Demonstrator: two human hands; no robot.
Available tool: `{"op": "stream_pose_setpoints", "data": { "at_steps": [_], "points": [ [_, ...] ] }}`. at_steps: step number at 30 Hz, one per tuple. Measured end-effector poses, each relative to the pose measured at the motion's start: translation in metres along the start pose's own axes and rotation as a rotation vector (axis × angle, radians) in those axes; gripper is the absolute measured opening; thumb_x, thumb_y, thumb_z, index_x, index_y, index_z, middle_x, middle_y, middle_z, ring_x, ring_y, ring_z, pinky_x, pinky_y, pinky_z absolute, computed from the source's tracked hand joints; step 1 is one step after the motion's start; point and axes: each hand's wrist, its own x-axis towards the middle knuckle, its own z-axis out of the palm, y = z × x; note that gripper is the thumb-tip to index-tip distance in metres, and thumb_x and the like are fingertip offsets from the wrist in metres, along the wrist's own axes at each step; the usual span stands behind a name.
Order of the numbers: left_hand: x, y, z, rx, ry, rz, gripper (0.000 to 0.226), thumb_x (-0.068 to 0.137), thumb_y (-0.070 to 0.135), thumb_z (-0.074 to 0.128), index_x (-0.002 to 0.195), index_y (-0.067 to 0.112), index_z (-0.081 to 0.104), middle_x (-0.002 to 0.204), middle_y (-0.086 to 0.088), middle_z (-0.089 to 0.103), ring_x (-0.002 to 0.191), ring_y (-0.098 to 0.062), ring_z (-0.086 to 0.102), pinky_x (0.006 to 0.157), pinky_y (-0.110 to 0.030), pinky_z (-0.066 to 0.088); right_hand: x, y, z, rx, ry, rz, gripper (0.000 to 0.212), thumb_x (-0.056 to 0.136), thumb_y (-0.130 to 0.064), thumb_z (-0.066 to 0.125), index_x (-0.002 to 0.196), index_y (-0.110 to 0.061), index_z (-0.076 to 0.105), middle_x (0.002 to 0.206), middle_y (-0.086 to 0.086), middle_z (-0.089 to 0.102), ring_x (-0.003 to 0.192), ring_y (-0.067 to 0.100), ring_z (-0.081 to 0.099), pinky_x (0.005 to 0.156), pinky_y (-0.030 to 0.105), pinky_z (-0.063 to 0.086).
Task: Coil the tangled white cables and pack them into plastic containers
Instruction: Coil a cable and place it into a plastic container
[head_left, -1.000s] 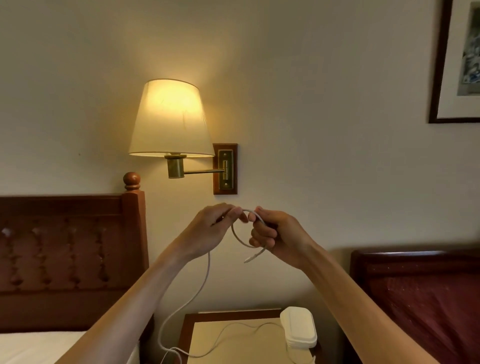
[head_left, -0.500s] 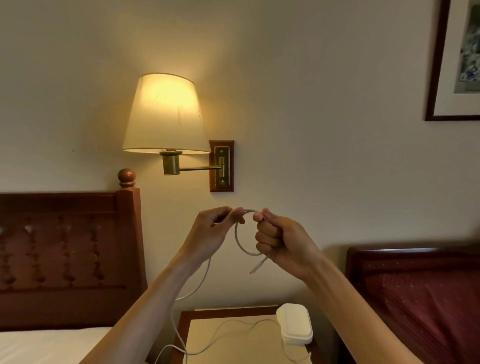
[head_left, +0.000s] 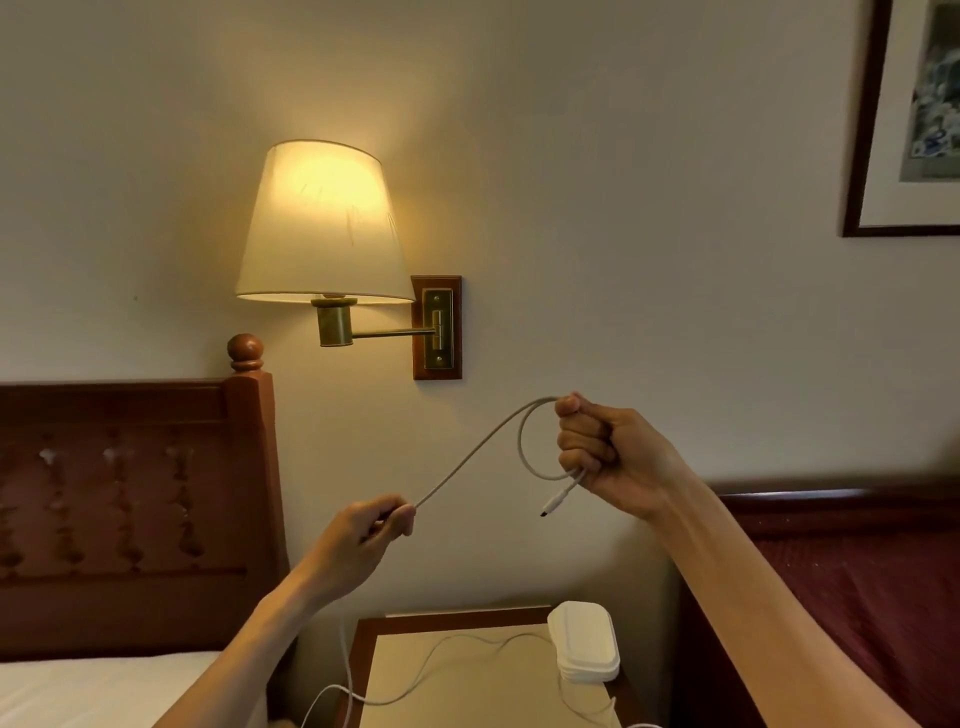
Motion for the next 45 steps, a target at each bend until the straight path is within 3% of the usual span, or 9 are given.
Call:
{"op": "stream_pose_setpoints", "data": {
  "at_steps": [6, 14, 19, 24, 28, 30, 34, 39, 45],
  "points": [
    [0.015, 0.073, 0.005, 0.452, -0.418, 0.193, 0.023, 0.101, 0.039, 0.042, 0.080, 0.039, 0.051, 0.064, 0.021, 0.049, 0.062, 0.002, 0.052, 0.063, -0.011, 0.035, 0.013, 0.028, 0.011, -0.536, 0.063, -0.126, 0.035, 0.106, -0.024, 0.034, 0.083, -0.010, 0.056, 0.062, 0.005, 0.057, 0.055, 0.017, 0.057, 0.056, 0.025, 0.049],
    [0.036, 0.109, -0.014, 0.512, -0.076, 0.538, 0.029, 0.100, 0.037, 0.042, 0.092, 0.022, 0.065, 0.075, 0.010, 0.065, 0.057, 0.000, 0.052, 0.058, -0.006, 0.034, 0.015, 0.050, 0.024, -1.012, 0.069, -0.256, 0.038, 0.103, -0.025, 0.038, 0.086, -0.007, 0.066, 0.064, 0.001, 0.066, 0.056, 0.009, 0.064, 0.058, 0.016, 0.050],
    [0.049, 0.110, -0.024, 0.613, 0.123, 0.516, 0.027, 0.101, 0.042, 0.041, 0.092, 0.021, 0.054, 0.077, 0.008, 0.057, 0.056, -0.005, 0.052, 0.052, -0.012, 0.039, 0.015, 0.048, 0.033, -1.081, 0.005, -0.233, 0.044, 0.104, -0.028, 0.034, 0.084, -0.004, 0.065, 0.053, -0.003, 0.059, 0.045, 0.009, 0.053, 0.055, 0.018, 0.047],
    [0.065, 0.118, -0.037, 0.522, 0.125, 0.308, 0.034, 0.095, 0.053, 0.040, 0.100, 0.023, 0.055, 0.093, 0.014, 0.051, 0.076, -0.004, 0.054, 0.062, -0.017, 0.044, 0.018, 0.034, 0.039, -0.846, -0.043, -0.135, 0.042, 0.105, -0.027, 0.033, 0.079, -0.009, 0.061, 0.052, -0.002, 0.040, 0.046, 0.010, 0.033, 0.048, 0.022, 0.031],
    [0.073, 0.132, -0.048, 0.173, -0.055, 0.191, 0.034, 0.096, 0.047, 0.044, 0.108, 0.024, 0.067, 0.098, 0.014, 0.064, 0.094, -0.006, 0.060, 0.078, -0.023, 0.049, 0.016, 0.015, 0.043, -0.664, -0.150, -0.047, 0.042, 0.106, -0.025, 0.031, 0.077, -0.010, 0.057, 0.050, -0.004, 0.032, 0.046, 0.011, 0.023, 0.048, 0.024, 0.023],
    [0.075, 0.141, -0.055, 0.004, -0.136, 0.140, 0.030, 0.097, 0.037, 0.047, 0.108, 0.021, 0.070, 0.089, 0.008, 0.068, 0.089, -0.009, 0.062, 0.081, -0.021, 0.049, 0.014, 0.006, 0.045, -0.559, -0.211, -0.011, 0.041, 0.106, -0.024, 0.030, 0.076, -0.012, 0.054, 0.048, -0.006, 0.031, 0.043, 0.009, 0.022, 0.046, 0.023, 0.022],
    [0.078, 0.157, -0.057, -0.156, -0.107, 0.077, 0.028, 0.098, 0.029, 0.048, 0.091, 0.010, 0.067, 0.065, 0.001, 0.054, 0.054, -0.002, 0.047, 0.054, -0.012, 0.039, 0.009, 0.002, 0.049, -0.329, -0.378, 0.059, 0.037, 0.105, -0.022, 0.028, 0.079, -0.013, 0.053, 0.047, -0.008, 0.036, 0.040, 0.006, 0.028, 0.046, 0.021, 0.029],
    [0.086, 0.159, -0.049, -0.201, 0.048, 0.111, 0.033, 0.093, 0.036, 0.053, 0.092, 0.006, 0.068, 0.076, -0.010, 0.060, 0.069, -0.013, 0.053, 0.065, -0.023, 0.045, 0.006, 0.007, 0.052, -0.055, -0.410, 0.070, 0.036, 0.105, -0.025, 0.028, 0.085, -0.010, 0.054, 0.056, -0.001, 0.050, 0.049, 0.010, 0.046, 0.053, 0.022, 0.044],
    [0.085, 0.156, -0.041, -0.293, 0.137, 0.013, 0.032, 0.097, 0.034, 0.048, 0.095, 0.011, 0.070, 0.064, 0.003, 0.063, 0.045, -0.003, 0.039, 0.044, -0.013, 0.031, 0.007, -0.008, 0.053, -0.040, -0.307, -0.060, 0.031, 0.103, -0.021, 0.032, 0.079, -0.014, 0.050, 0.050, -0.009, 0.026, 0.041, 0.007, 0.022, 0.046, 0.021, 0.022]
  ]
}}
